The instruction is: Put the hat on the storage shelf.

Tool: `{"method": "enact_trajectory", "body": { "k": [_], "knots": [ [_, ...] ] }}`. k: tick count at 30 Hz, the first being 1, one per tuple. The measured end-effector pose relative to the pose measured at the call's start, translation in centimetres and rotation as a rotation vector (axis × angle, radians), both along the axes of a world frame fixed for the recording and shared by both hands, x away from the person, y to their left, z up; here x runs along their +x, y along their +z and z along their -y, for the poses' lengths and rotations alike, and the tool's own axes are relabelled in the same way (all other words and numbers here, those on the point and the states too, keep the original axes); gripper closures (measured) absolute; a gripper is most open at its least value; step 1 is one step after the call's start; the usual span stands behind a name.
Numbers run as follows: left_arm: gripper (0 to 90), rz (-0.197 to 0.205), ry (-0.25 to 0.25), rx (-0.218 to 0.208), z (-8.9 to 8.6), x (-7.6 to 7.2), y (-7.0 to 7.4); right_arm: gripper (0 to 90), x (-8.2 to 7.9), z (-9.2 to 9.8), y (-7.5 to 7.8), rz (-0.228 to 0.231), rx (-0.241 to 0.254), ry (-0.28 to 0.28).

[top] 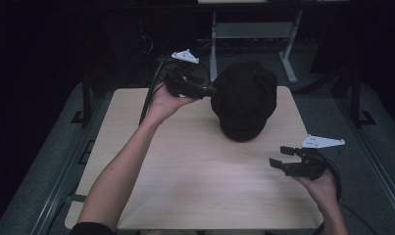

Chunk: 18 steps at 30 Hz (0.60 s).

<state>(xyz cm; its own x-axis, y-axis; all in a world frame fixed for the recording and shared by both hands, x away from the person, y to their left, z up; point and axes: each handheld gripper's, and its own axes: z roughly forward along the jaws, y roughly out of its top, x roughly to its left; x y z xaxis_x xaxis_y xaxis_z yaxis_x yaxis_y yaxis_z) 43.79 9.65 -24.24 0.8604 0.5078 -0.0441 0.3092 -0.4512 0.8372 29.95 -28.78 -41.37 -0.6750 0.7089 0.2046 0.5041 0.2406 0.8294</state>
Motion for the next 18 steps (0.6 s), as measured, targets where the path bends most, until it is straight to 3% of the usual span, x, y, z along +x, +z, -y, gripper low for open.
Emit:
{"method": "enact_trajectory", "body": {
  "k": [10,18],
  "knots": [
    [32.2,-0.021,0.022,-0.003,-2.8,-1.3,-1.4,25.2,0.2,-0.7,0.0,0.000,-0.021,0.007],
    [30.4,-0.015,0.023,-0.014,-4.3,-3.0,-2.5,25.2,0.1,-0.6,0.1,-0.001,-0.028,0.002]
  ]
}}
